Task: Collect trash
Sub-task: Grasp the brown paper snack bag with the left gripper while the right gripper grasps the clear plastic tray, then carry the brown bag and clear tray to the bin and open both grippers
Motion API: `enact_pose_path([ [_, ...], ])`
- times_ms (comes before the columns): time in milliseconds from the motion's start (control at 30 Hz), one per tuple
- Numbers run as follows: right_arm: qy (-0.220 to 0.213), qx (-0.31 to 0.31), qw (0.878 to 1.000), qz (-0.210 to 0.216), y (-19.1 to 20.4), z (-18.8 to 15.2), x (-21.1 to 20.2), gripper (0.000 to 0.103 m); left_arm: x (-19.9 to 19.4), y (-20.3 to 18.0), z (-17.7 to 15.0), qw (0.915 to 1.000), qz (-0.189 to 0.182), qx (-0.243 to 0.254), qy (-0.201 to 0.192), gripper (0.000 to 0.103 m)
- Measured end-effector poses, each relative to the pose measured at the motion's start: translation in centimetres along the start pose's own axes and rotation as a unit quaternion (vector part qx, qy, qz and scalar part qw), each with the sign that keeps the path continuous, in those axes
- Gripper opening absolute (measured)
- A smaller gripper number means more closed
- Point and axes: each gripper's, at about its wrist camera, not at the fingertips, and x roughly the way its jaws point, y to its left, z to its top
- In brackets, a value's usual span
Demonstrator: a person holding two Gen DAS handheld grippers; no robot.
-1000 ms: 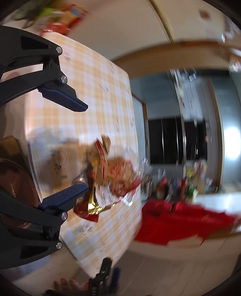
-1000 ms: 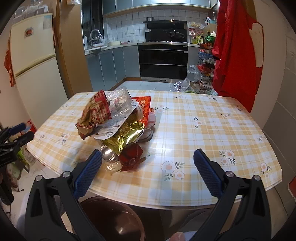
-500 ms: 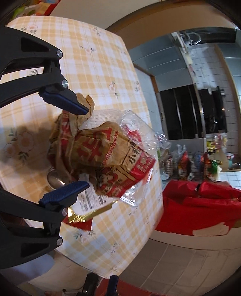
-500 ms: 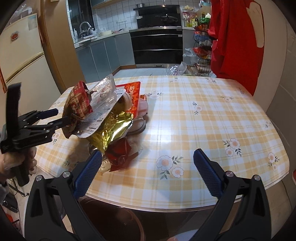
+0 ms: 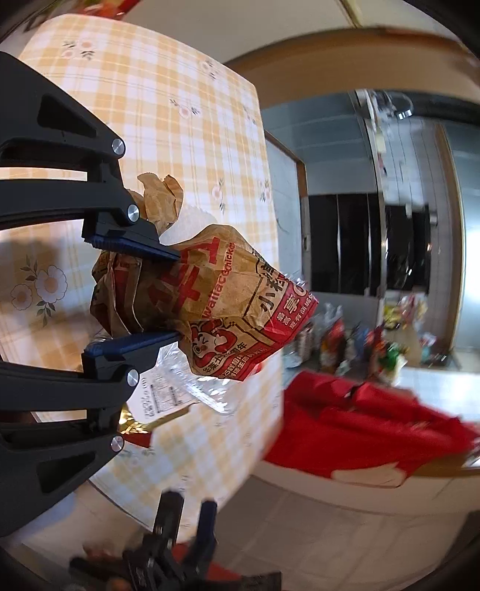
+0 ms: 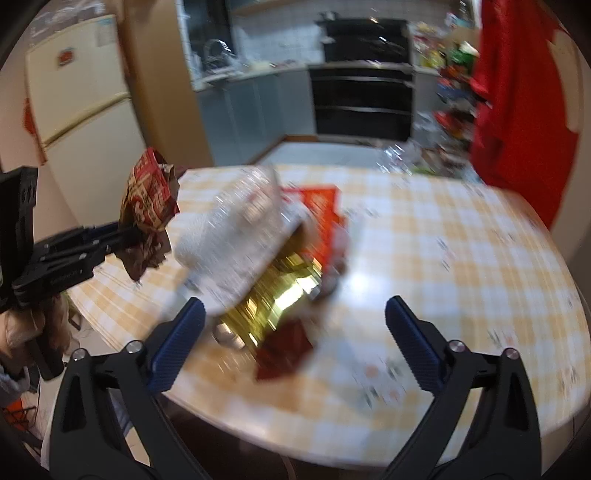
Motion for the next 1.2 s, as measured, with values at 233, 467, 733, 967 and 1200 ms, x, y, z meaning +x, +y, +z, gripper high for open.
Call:
enact_pose_path([
  [233,-0.023,0.011,0.999,0.031,1.0,4.2,4.7,0.060,-4.0,1.7,-1.8,0.9991,0.014,-0.034,-0.018,0.037],
  [467,0.018,0.074,0.997,0.009,-0.3,4.8,9.5,0.020,-6.3,3.6,-4.7,0.9969,0.025,-0.073,-0.011,0.037],
  [733,-0.042,0.082,0.996,0.008,0.1,4.9,6.4,0.013,-7.5,4.4,-5.7,0.9955,0.023,-0.090,-0.018,0.037],
  [967,-0.083,0.082,0.993,0.006,0.4,5.9,3.3,0.013,-8.4,3.5,-5.9,0.9957,0.013,-0.087,-0.029,0.037],
  [1200,-0.115,0.073,0.991,0.012,0.8,5.0,-1.2,0.013,-9.8,1.3,-6.2,0.9982,-0.003,-0.053,-0.027,0.037],
])
